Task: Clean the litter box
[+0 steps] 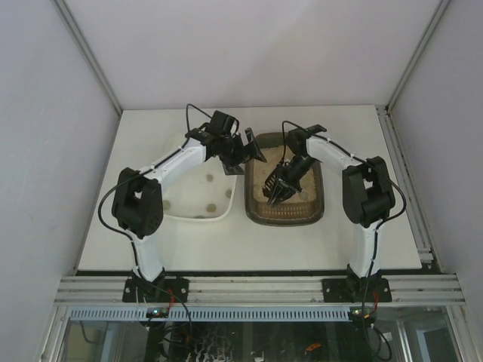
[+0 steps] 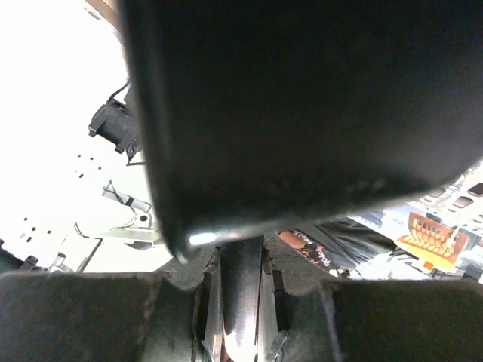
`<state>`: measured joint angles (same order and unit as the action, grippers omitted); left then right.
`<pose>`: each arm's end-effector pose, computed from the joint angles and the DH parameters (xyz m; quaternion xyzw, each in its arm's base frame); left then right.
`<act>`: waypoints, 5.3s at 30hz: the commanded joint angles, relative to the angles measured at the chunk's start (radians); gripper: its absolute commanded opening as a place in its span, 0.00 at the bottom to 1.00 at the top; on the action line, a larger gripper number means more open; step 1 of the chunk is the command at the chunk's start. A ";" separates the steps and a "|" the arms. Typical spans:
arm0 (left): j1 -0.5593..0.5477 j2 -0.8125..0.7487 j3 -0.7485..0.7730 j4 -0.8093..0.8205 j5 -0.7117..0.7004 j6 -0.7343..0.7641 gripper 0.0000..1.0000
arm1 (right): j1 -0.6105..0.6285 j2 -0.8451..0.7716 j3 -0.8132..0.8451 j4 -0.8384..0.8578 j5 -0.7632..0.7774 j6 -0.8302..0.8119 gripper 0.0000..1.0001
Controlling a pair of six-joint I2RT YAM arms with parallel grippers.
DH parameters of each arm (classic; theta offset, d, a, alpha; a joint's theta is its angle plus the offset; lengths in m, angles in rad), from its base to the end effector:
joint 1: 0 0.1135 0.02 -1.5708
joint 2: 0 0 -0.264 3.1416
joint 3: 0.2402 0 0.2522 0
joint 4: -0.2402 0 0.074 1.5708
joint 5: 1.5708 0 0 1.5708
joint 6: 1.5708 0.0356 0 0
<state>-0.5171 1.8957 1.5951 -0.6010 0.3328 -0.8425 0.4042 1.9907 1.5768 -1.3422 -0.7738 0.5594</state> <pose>0.3618 -0.2191 0.2640 -0.0972 0.9280 -0.3253 0.1535 0.3191 0.1636 0.2132 -0.1063 -0.9166 -0.2932 0.2500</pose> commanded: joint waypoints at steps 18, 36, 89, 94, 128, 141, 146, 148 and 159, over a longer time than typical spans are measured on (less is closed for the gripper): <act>0.079 0.035 -0.096 0.171 0.089 -0.107 0.99 | 0.040 0.077 0.013 0.152 -0.222 0.040 0.00; 0.114 0.050 -0.065 0.131 0.061 -0.033 0.98 | -0.067 -0.176 -0.380 0.745 -0.198 0.115 0.00; 0.436 -0.635 -0.455 -0.154 -0.356 0.867 0.98 | 0.053 -0.360 -1.242 2.842 -0.065 0.939 0.00; 0.440 -0.626 -0.490 -0.154 -0.252 0.862 0.96 | -0.028 -0.355 -1.279 2.843 -0.074 0.955 0.00; 0.439 -0.529 -0.493 -0.229 0.005 0.981 0.95 | 0.025 -0.409 -1.272 2.486 -0.105 0.800 0.00; 0.557 -0.566 -0.453 -0.226 0.021 0.953 0.92 | 0.068 -0.530 -1.213 2.279 -0.074 0.707 0.00; 0.620 -0.522 -0.467 -0.244 0.067 0.954 0.90 | -0.071 -0.521 -1.298 2.471 -0.080 0.832 0.00; 0.623 -0.511 -0.468 -0.244 0.051 0.953 0.88 | -0.051 -0.516 -1.279 2.424 -0.095 0.804 0.00; 0.636 -0.544 -0.485 -0.181 -0.099 0.914 0.88 | 0.081 -0.496 -1.109 2.237 -0.085 0.733 0.00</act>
<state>0.1074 1.3861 1.1091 -0.8314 0.3077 0.0982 0.4240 1.4818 0.3416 0.9573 -0.8509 1.3457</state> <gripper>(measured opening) 0.883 0.152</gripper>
